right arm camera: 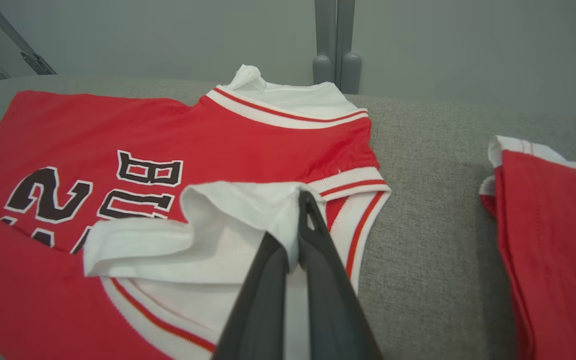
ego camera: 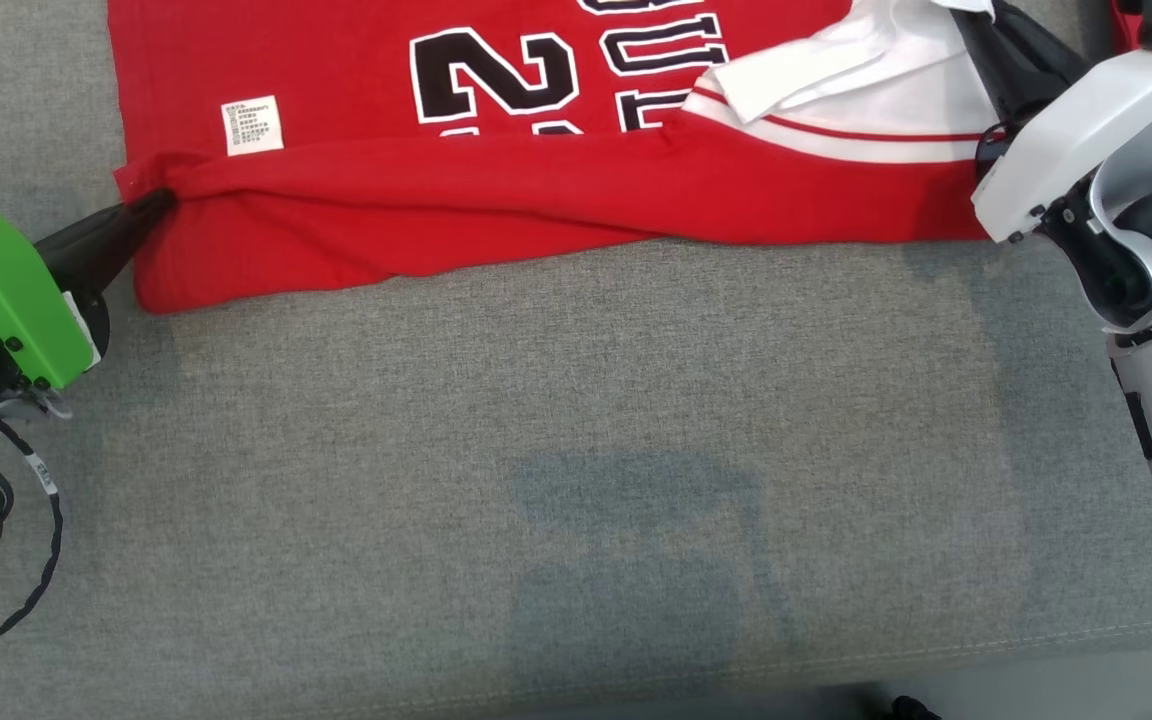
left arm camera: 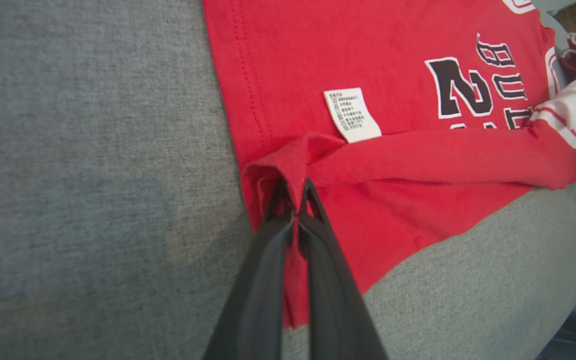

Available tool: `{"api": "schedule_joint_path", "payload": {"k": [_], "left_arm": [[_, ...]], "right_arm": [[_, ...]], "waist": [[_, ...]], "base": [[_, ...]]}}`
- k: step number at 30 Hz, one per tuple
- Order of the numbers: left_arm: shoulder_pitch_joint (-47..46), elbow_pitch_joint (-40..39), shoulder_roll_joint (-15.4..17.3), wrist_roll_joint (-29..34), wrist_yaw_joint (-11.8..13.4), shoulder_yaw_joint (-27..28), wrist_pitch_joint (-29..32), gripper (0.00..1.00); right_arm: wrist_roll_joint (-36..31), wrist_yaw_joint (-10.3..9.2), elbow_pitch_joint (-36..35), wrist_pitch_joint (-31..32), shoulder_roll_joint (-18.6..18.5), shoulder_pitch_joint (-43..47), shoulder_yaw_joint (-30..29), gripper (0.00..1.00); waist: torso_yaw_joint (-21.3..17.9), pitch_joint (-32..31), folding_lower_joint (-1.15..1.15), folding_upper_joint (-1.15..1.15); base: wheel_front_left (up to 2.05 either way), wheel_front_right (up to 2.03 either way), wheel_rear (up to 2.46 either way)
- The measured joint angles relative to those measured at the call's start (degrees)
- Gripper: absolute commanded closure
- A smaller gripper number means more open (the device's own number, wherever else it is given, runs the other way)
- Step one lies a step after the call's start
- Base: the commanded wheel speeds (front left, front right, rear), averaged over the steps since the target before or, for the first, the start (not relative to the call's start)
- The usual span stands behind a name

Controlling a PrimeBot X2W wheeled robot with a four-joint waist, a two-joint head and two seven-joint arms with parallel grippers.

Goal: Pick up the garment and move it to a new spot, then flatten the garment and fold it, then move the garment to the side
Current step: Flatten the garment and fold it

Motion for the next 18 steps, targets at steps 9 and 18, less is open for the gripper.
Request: {"api": "schedule_joint_path", "payload": {"k": [9, 18], "left_arm": [[-0.9, 0.8, -0.4, 0.2, -0.1, -0.4, 0.0, 1.0], [-1.5, 2.9, -1.4, 1.6, -0.2, 0.8, -3.2, 0.0]], "right_arm": [[-1.0, -0.02, 3.4, -1.5, 0.3, -2.3, 0.3, 1.0], [-3.4, -0.11, 6.5, -4.9, 0.7, -2.3, 1.2, 0.0]], "waist": [[0.2, -0.1, 0.0, 0.0], [0.2, -0.5, 0.0, 0.0]], "base": [[0.0, 0.0, 0.0], [0.0, 0.0, 0.0]]}}
